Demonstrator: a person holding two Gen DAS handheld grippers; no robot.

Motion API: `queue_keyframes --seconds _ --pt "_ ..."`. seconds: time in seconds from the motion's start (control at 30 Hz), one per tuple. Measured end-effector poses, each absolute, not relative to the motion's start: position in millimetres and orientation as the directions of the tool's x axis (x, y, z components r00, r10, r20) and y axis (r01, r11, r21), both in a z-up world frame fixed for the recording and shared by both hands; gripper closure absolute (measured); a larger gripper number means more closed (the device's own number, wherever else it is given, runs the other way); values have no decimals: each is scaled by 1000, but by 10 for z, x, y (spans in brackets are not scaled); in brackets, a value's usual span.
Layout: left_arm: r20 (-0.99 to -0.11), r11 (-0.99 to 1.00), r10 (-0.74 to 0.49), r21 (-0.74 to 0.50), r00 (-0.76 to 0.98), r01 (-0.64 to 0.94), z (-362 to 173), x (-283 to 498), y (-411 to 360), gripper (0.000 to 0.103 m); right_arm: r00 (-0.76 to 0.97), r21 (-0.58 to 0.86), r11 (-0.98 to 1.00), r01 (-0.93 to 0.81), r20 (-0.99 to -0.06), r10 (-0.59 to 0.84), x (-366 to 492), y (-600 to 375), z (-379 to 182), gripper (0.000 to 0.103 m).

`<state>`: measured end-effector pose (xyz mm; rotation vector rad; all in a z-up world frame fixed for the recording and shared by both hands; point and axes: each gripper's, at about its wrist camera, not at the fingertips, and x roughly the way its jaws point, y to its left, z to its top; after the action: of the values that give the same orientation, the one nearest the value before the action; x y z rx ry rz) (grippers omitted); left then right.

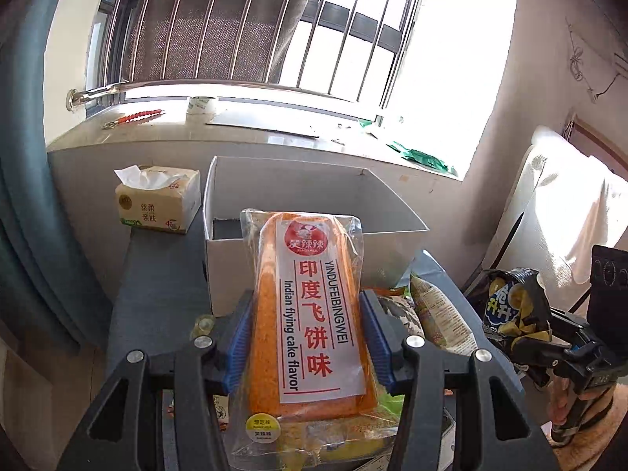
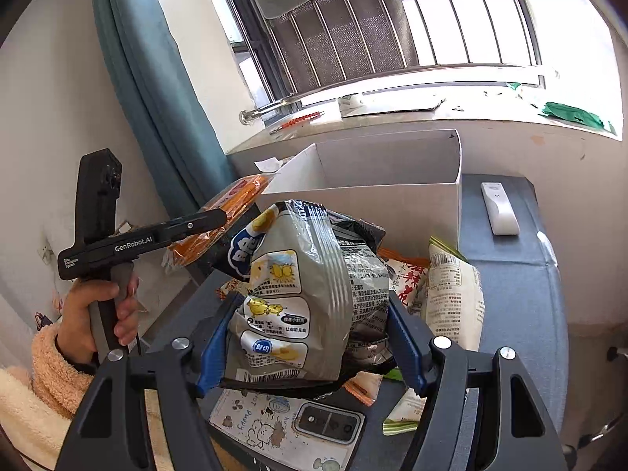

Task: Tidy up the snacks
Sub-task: 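Place the grey bag in the box with the right gripper while the left gripper carries the orange packet there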

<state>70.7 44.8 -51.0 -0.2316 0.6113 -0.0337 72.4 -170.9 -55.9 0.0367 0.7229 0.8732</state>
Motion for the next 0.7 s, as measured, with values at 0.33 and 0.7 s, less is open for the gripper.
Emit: queue_keyframes --seconds 0.33,0.7 --pt "-470 969 -1 -219 883 -116 -96 1575 798 47 499 314 771 -554 -616 609 2077 -1114 -254 28" --pt "-543 958 95 -179 835 -226 -322 2381 981 4 549 186 862 -472 -703 452 2948 -764 -391 17"
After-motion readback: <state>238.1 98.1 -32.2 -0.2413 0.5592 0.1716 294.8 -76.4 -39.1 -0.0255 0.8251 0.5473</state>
